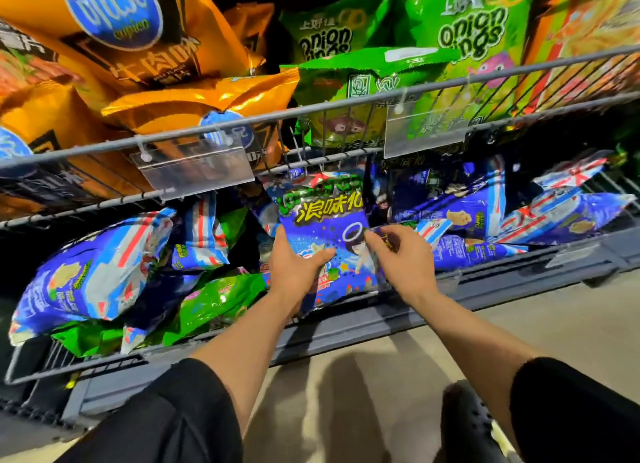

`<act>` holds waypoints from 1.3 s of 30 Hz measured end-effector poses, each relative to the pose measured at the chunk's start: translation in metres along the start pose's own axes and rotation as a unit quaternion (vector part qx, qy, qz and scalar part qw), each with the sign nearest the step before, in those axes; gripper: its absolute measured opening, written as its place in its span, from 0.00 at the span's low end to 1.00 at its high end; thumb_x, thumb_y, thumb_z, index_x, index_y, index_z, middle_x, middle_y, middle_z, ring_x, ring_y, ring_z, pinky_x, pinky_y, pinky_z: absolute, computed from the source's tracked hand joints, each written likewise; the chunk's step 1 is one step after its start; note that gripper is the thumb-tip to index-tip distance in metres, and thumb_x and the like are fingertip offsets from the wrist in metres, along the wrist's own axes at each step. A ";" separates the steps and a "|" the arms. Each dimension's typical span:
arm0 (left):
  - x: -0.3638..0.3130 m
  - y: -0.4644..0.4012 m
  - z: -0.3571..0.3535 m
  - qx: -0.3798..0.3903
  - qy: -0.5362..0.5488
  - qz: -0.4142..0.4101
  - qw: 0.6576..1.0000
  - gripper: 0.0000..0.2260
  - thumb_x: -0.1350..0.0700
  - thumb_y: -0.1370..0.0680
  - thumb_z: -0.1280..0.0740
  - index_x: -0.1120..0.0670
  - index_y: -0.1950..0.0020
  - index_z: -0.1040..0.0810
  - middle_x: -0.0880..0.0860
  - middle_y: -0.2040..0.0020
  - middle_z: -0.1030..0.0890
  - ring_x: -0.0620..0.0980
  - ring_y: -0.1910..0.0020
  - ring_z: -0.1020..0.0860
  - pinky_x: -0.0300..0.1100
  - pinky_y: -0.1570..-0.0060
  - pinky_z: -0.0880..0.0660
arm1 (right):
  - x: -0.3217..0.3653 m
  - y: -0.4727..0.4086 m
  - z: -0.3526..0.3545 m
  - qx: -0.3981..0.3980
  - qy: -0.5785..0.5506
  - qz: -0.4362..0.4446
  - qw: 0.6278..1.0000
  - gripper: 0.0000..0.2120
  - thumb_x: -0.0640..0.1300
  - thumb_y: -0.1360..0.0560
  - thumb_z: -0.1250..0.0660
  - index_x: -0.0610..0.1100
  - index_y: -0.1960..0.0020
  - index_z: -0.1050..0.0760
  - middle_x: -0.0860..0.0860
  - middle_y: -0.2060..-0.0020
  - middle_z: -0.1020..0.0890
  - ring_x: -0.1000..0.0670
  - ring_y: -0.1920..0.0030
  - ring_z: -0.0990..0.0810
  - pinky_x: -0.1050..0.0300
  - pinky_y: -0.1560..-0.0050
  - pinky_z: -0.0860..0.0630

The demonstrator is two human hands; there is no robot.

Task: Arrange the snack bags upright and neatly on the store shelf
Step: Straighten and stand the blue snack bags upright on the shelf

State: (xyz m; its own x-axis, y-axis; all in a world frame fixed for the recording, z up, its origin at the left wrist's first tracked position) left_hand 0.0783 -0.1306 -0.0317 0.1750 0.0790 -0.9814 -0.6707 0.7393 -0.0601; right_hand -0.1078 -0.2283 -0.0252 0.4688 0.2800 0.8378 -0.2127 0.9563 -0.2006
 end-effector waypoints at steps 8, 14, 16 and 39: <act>0.005 0.000 0.001 -0.045 -0.131 -0.056 0.989 0.30 0.57 0.37 0.21 0.56 0.38 0.28 0.52 0.47 0.19 0.54 0.48 0.21 0.48 0.45 0.25 | -0.059 0.002 0.003 0.033 0.133 -0.166 0.977 0.36 0.42 0.33 0.27 0.46 0.29 0.38 0.38 0.42 0.26 0.38 0.42 0.25 0.50 0.43 0.28; 0.011 0.006 -0.014 -0.042 -0.132 -0.062 0.988 0.31 0.62 0.34 0.23 0.56 0.34 0.31 0.54 0.41 0.20 0.50 0.44 0.23 0.39 0.45 0.30 | -0.072 0.002 0.016 0.014 0.148 -0.148 0.978 0.15 0.39 0.30 0.29 0.39 0.43 0.23 0.40 0.51 0.17 0.42 0.50 0.20 0.56 0.50 0.28; 0.012 0.005 -0.013 -0.048 -0.133 -0.054 0.988 0.31 0.61 0.34 0.23 0.55 0.34 0.31 0.53 0.40 0.21 0.50 0.43 0.23 0.39 0.45 0.31 | -0.074 0.002 0.023 -0.013 0.141 -0.150 0.979 0.08 0.39 0.29 0.30 0.37 0.51 0.20 0.40 0.55 0.17 0.42 0.56 0.21 0.56 0.57 0.32; 0.001 -0.013 -0.046 0.002 -0.138 -0.071 0.988 0.31 0.57 0.34 0.22 0.49 0.34 0.30 0.50 0.44 0.19 0.54 0.45 0.21 0.52 0.44 0.25 | -0.123 -0.027 0.102 -0.094 -0.298 -0.207 0.927 0.19 0.25 0.30 0.40 0.46 0.70 0.25 0.52 0.71 0.24 0.51 0.66 0.29 0.57 0.67 0.30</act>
State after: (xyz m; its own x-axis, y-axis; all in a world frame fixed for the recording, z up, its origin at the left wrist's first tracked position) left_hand 0.0534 -0.1709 -0.0401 0.4576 0.1539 -0.8757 -0.6227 0.7585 -0.1921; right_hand -0.2467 -0.2974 -0.0711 -0.0920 -0.1567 0.9834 0.0588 0.9850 0.1624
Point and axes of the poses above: each hand's wrist, its own y-axis away from the middle knuckle, its own z-axis out of the back of the hand, x = y × z, the point moved 7 cm from there along -y, towards the middle knuckle
